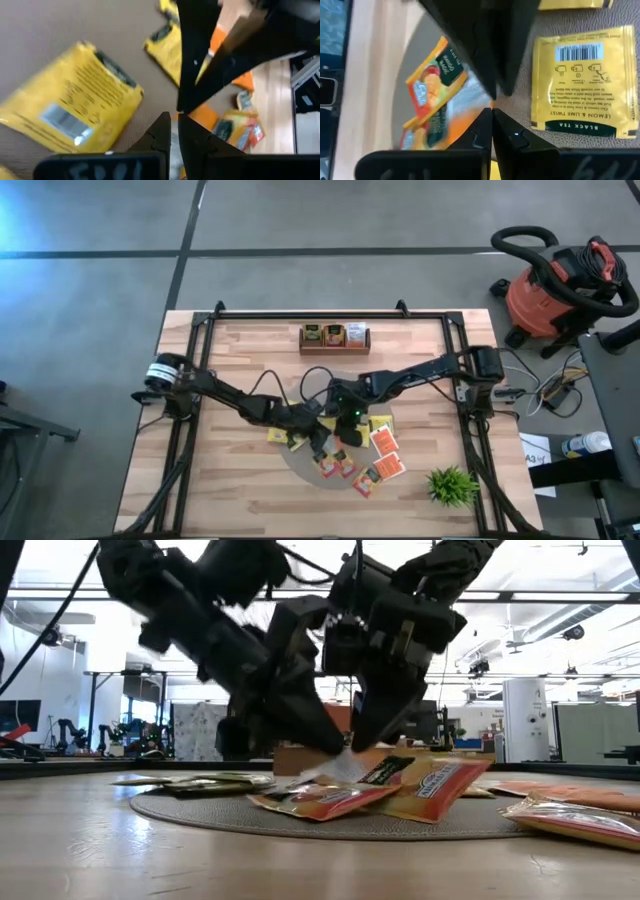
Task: Pick & Place Tea
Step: Put the top left white tea bag into the right compartment of the wooden organizer
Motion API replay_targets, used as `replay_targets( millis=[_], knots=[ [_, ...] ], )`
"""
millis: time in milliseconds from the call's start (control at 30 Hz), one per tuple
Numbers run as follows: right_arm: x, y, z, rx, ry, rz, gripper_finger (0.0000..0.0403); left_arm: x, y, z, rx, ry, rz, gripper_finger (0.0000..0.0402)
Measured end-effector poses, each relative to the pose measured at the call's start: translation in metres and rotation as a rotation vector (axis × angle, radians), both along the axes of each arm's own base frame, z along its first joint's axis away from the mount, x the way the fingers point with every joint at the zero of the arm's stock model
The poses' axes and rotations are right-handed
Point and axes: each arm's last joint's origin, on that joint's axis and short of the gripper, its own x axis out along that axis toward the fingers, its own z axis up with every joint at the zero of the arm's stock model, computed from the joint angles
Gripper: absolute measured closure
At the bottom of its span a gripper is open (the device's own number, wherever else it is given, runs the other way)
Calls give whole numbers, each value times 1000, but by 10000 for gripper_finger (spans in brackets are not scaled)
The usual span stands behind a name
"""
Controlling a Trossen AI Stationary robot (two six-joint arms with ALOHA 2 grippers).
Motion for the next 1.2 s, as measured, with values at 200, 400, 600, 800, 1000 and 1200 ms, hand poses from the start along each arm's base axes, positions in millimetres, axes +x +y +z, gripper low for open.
replay_targets(
  millis=[200,400,600,800,1000,1200],
  knots=[
    [-5,-9,25,-72,-62,-65,394,-19,7,40,121,-11,82,371],
    [-18,-22,72,-266,-198,-239,394,-56,14,96,267,-89,300,371],
    [-46,-32,139,-422,-420,-509,394,-96,15,147,398,-254,553,371],
    [-84,-35,198,-414,-731,-747,394,-110,21,171,421,-349,566,371],
    [-101,-34,218,-347,-869,-792,394,-96,24,182,408,-496,583,359],
    [-98,-22,226,-284,-965,-761,394,-81,29,191,342,-685,501,292]
  ],
)
